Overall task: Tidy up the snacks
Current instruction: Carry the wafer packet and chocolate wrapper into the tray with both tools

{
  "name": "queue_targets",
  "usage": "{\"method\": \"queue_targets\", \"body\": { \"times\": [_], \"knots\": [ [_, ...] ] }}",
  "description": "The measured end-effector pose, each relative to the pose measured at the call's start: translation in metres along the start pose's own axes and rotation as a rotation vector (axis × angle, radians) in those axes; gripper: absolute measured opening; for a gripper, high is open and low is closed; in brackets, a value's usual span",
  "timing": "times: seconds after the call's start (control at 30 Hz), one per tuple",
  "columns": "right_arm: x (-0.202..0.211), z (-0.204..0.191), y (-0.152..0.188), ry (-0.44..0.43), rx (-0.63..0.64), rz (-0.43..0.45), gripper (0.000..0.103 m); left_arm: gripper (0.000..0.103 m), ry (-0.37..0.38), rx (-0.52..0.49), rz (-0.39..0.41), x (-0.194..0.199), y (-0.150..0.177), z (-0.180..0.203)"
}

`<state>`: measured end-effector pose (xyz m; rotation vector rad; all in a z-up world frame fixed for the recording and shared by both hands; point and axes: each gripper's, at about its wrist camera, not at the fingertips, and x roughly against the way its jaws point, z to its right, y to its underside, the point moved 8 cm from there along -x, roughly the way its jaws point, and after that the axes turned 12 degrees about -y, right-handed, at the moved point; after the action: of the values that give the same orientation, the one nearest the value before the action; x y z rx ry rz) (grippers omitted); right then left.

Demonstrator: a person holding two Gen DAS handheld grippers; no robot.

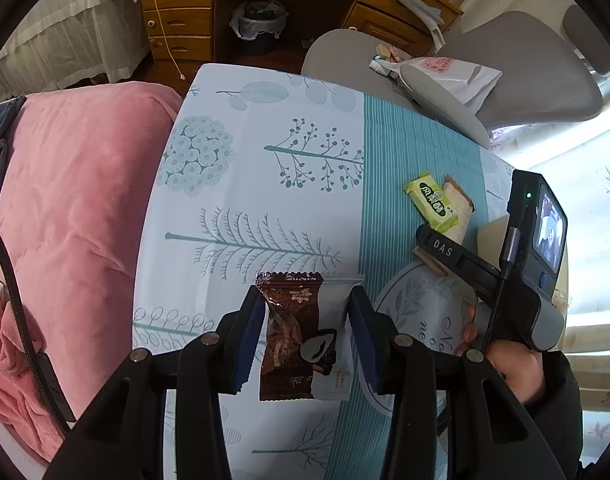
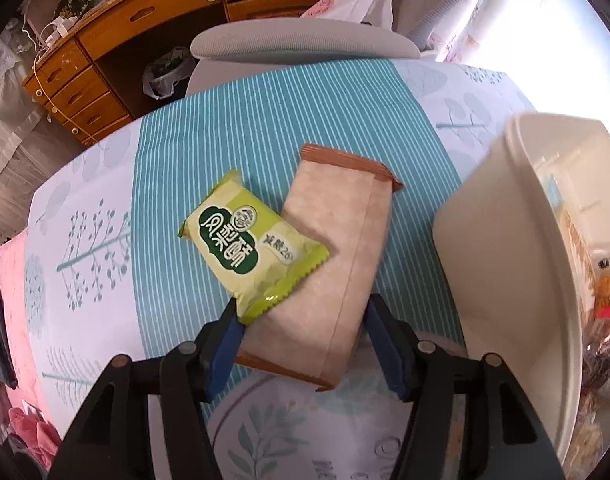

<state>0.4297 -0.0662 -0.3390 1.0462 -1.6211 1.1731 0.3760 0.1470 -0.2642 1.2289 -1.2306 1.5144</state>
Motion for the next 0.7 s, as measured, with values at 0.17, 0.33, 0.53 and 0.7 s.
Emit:
{"method": "queue_targets", "body": {
  "times": [0.17,0.33,0.53,0.7],
  "knots": [
    [0.006,-0.002,0.025,-0.043,-0.024,-0.053,0.06,0.042,0.011,-0.008,-0.001,0.007,0.014,-0.003],
    [0.016,-0.007,0.066,-0.127,-0.085,-0.13,0.058,0.042,0.018,-0.025,-0.008,0.012,0.034,-0.007],
    [0.033,-0.008,0.128,-0.238,-0.188,-0.223,0.058,0.042,0.026,-0.049,-0.016,0.022,0.065,-0.014],
    [0.052,-0.013,0.182,-0.286,-0.217,-0.287,0.058,0.042,0.033,-0.068,-0.028,0.033,0.094,-0.022]
  ]
}}
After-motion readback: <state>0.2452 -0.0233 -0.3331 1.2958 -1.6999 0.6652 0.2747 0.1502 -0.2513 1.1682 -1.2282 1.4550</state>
